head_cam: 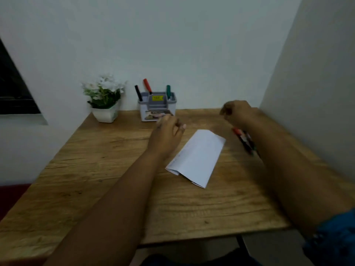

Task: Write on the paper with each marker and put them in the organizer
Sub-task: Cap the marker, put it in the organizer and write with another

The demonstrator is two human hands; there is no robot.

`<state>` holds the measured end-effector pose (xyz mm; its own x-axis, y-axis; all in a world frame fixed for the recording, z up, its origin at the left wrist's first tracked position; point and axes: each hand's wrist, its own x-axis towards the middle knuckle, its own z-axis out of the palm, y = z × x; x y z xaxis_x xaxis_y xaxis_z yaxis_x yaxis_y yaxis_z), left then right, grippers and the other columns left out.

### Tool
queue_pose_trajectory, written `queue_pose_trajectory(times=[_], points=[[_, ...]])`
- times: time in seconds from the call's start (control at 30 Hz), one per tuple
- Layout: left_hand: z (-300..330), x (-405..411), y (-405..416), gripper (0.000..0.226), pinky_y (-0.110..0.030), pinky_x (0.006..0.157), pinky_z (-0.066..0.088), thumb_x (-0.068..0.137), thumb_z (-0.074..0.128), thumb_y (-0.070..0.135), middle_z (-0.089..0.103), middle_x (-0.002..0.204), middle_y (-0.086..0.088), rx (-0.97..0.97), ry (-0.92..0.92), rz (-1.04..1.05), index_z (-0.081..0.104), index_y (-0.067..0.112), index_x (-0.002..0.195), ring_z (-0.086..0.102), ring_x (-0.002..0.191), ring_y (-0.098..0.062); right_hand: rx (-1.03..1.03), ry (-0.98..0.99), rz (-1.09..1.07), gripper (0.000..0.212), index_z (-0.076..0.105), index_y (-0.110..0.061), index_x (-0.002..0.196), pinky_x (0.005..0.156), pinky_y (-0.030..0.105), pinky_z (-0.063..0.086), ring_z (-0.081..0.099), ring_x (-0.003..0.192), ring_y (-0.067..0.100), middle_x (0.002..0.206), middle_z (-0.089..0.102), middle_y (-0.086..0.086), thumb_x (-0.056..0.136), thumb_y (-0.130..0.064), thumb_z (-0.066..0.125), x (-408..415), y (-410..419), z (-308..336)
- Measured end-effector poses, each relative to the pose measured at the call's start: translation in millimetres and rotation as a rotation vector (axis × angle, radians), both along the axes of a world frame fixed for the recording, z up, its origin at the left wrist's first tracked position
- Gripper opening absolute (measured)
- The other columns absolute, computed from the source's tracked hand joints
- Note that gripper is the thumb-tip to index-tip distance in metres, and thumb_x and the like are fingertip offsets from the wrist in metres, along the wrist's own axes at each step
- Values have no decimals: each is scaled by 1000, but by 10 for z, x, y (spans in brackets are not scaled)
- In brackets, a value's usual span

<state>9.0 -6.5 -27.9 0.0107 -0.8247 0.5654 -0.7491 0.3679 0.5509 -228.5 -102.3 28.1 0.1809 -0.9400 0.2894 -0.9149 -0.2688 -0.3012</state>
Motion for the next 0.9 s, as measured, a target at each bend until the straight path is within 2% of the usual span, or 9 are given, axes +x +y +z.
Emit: queue_pose_trajectory(times=[0.1, 0.2, 0.37, 0.43, 0.57, 0.67, 0.77, 0.83, 0.9], points=[[-12, -223, 71, 12, -29, 74, 37, 87, 66, 29, 49, 93, 5, 53, 19, -89, 57, 24, 82, 49, 92, -18, 31, -59, -200, 19, 72, -9, 100, 91, 32, 50, 64, 97, 28, 113, 68, 15, 89, -3, 58, -504, 164, -140], [22, -339, 135, 12, -25, 71, 34, 84, 70, 33, 51, 99, 8, 38, 4, -126, 59, 28, 86, 48, 92, -12, 7, -136, -265, 11, 70, -8, 95, 73, 32, 50, 58, 74, 21, 99, 69, 16, 91, -10, 61, -660, 300, -309], [-11, -270, 146, 11, -19, 68, 33, 85, 68, 37, 50, 96, 14, 54, -19, -103, 60, 32, 88, 47, 90, -7, 107, -180, -163, 25, 70, -12, 88, 64, 32, 54, 65, 67, 19, 76, 68, 6, 87, -37, 70, -548, 358, -440], [-16, -210, 130, 8, -19, 66, 34, 85, 68, 35, 52, 94, 15, 69, -3, -62, 62, 30, 87, 47, 87, -6, 146, -103, -154, 28, 67, -12, 87, 64, 32, 54, 64, 70, 20, 77, 66, 5, 84, -39, 73, -482, 335, -465], [14, -180, 121, 7, -30, 72, 46, 88, 65, 25, 60, 96, 7, 47, -41, -51, 66, 22, 94, 52, 88, -9, 128, 69, -164, 24, 67, -7, 93, 75, 36, 52, 63, 84, 23, 86, 66, 9, 90, -30, 67, -320, 286, -440], [26, -244, 123, 26, -37, 95, 42, 94, 56, 19, 58, 119, -2, -30, -214, -23, 62, 15, 119, 48, 117, -22, -6, 38, 18, 17, 66, -10, 105, 74, 33, 49, 59, 87, 23, 103, 62, 8, 94, -18, 57, -167, 354, -424], [57, -323, 130, 44, -51, 112, 23, 98, 49, 19, 44, 146, -12, -150, -437, 28, 46, 5, 139, 29, 140, -31, -127, 25, 348, 15, 58, -14, 110, 69, 29, 43, 51, 85, 19, 113, 51, 5, 98, -12, 50, 92, 512, -447], [43, -325, 108, 41, -48, 112, 24, 100, 45, 23, 48, 141, -15, -118, -542, -3, 47, 4, 137, 37, 135, -33, -175, 36, 458, 16, 56, -14, 112, 68, 29, 43, 51, 85, 17, 112, 53, 6, 98, -11, 49, 272, 583, -469], [28, -280, 103, 31, -40, 94, 39, 102, 40, 28, 60, 117, -11, 28, -504, -56, 55, 12, 123, 54, 111, -30, -220, 90, 510, 18, 56, -14, 114, 69, 29, 41, 50, 84, 14, 110, 58, 6, 99, -13, 47, 372, 627, -492]])
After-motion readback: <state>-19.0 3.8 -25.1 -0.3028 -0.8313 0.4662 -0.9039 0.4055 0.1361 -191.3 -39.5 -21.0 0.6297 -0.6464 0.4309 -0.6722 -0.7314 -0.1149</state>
